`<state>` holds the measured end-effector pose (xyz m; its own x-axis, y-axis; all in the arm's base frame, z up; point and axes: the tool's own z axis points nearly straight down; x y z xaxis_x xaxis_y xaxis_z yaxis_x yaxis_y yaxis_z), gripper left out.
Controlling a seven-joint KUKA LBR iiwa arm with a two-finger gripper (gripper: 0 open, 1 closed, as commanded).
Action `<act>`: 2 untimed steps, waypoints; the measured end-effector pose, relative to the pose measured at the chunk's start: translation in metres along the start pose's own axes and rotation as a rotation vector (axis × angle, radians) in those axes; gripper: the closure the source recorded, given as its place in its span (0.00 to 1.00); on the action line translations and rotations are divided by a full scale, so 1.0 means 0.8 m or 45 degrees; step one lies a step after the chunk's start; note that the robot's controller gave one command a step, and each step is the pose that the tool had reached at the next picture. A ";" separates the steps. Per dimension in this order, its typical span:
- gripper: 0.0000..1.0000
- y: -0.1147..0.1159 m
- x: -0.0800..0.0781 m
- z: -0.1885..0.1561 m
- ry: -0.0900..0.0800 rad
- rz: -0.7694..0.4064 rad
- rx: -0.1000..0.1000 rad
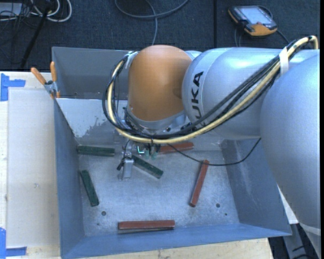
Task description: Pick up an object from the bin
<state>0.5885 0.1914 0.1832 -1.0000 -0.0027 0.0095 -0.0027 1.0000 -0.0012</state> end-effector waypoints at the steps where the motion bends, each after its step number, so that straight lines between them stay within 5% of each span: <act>1: 0.00 -0.001 -0.002 -0.006 -0.010 0.005 -0.002; 2: 0.00 0.039 -0.031 0.092 -0.017 0.055 -0.004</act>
Offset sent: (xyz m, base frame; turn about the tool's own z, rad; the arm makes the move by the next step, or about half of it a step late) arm 0.0315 0.0450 -0.1132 0.0609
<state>0.6127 0.2226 0.1092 -0.9992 0.0407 -0.0040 0.0407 0.9992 0.0021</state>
